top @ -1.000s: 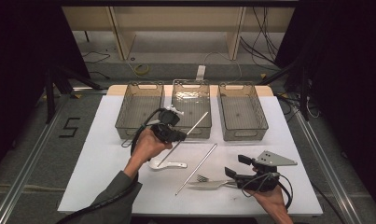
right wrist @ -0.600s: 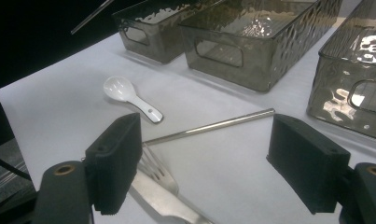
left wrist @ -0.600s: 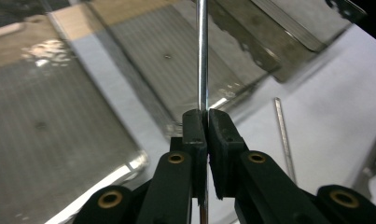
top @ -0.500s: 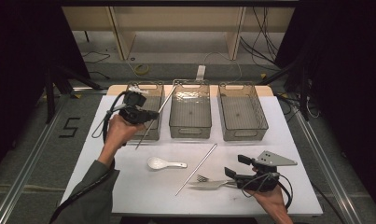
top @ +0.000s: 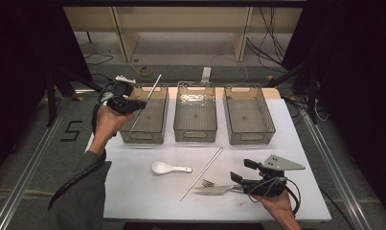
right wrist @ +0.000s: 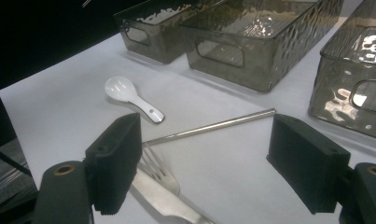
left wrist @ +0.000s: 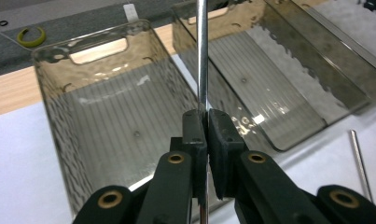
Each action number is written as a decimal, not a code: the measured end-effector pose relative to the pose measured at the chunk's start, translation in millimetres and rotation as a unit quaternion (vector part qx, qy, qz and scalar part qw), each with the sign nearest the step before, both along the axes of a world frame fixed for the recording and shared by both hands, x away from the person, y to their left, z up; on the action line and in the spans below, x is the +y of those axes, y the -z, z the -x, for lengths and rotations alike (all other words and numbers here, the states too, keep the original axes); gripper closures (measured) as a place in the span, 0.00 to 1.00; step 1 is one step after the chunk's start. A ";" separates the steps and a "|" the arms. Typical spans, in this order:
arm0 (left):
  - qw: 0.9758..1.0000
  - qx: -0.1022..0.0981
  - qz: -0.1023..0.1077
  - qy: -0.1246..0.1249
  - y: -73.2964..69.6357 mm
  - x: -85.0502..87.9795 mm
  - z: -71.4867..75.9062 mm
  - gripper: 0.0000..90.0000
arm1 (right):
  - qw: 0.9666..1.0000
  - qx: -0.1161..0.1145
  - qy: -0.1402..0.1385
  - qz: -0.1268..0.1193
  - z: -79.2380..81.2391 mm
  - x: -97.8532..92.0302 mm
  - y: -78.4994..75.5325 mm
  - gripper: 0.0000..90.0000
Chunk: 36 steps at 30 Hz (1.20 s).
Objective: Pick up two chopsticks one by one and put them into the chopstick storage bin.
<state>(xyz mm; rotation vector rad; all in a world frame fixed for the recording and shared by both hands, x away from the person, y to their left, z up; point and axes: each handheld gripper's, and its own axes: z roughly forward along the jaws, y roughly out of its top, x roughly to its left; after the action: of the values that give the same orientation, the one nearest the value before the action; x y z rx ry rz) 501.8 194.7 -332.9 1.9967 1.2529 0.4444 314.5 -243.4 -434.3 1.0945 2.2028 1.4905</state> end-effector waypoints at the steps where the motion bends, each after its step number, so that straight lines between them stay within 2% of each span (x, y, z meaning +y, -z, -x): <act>1: 1.000 -0.001 -0.001 -0.003 1.7 0.9 -3.2 0.95 | 1.000 -0.001 -0.001 0.000 0.1 0.2 -0.1 0.30; 4: 1.000 -0.004 -0.002 -0.010 6.2 5.9 -12.7 0.95 | 1.000 -0.003 -0.001 0.001 0.7 0.3 -0.3 0.29; 13: 0.999 -0.005 0.019 -0.048 18.3 27.2 -41.9 0.95 | 1.000 -0.006 -0.006 -0.003 0.9 0.6 -0.4 0.29; 15: 0.998 -0.005 0.014 -0.054 21.8 28.3 -45.9 0.95 | 1.000 -0.005 -0.006 -0.003 0.8 0.8 -0.3 0.29; 22: 0.998 -0.017 0.007 -0.054 26.0 27.7 -53.7 0.95 | 1.000 -0.004 -0.008 -0.003 1.3 1.0 -0.5 0.29; 24: 0.998 -0.026 0.000 -0.053 26.4 25.9 -54.9 0.95 | 1.000 -0.005 -0.009 -0.004 1.5 1.1 -0.6 0.29; 27: 0.998 -0.034 0.002 -0.052 27.9 25.8 -57.8 0.95 | 1.000 -0.004 -0.010 -0.004 1.7 1.5 -0.5 0.29; 29: 0.998 -0.036 0.007 -0.048 31.1 26.3 -58.5 0.95 | 1.000 -0.005 -0.011 -0.005 1.9 1.6 -0.7 0.29; 32: 0.998 -0.030 -0.003 -0.050 38.7 26.7 -60.0 0.95 | 1.000 -0.004 -0.011 -0.005 2.0 1.2 -0.8 0.29; 36: 0.998 -0.032 0.000 -0.054 46.1 29.9 -59.9 0.95 | 1.000 -0.003 -0.013 -0.006 2.1 1.2 -0.7 0.29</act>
<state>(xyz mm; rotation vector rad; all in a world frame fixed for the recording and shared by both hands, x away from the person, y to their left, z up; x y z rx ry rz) 561.7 224.7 -379.1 1.9046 1.3255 0.5568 312.3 -242.2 -433.6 1.0665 2.2150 1.5190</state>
